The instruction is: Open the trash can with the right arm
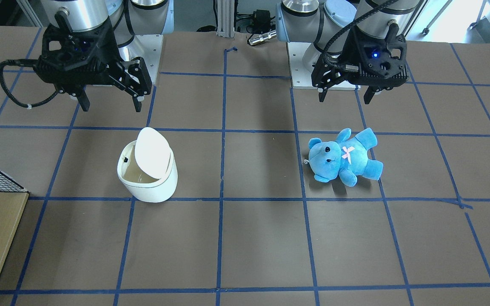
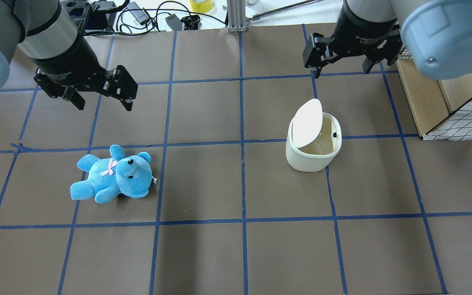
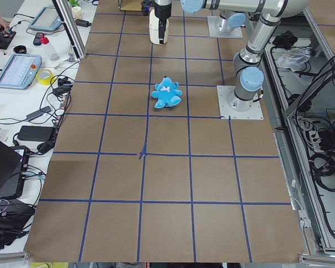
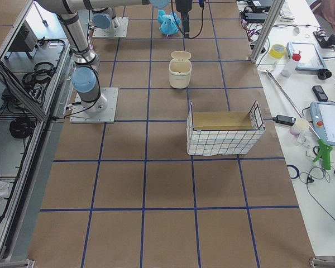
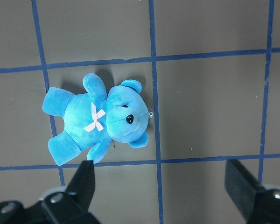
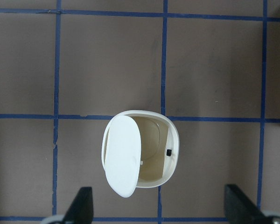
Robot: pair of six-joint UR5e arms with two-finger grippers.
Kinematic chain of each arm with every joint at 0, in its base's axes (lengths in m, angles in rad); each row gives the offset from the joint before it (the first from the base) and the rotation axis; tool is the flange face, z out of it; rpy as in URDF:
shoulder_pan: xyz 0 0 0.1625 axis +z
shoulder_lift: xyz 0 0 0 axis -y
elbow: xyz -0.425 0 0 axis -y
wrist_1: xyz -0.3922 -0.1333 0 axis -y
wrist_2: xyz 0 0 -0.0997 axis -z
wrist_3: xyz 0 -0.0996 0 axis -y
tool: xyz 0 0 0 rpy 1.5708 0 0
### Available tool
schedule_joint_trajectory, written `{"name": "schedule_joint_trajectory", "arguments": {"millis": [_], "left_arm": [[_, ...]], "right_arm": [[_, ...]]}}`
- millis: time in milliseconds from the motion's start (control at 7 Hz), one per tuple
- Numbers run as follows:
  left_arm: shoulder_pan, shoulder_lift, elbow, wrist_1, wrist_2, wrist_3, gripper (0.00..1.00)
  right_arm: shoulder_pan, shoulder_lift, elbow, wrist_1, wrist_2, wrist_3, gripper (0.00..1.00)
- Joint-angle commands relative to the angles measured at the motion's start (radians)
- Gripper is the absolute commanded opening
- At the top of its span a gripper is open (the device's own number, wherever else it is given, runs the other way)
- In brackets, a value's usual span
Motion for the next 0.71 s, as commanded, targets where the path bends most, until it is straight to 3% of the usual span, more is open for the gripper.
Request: {"name": "schedule_joint_trajectory", "arguments": {"millis": [0,571], "left_arm": [[0.0,0.0,0.0,0.0,0.0,0.0,1.0],[0.0,0.0,0.0,0.0,0.0,0.0,1.0]], "right_arm": [[-0.001,0.0,-0.027,0.041,-0.001,-0.001,1.0],[0.003,-0.001,-0.027,0.053,0.001,-0.001,1.0]]}}
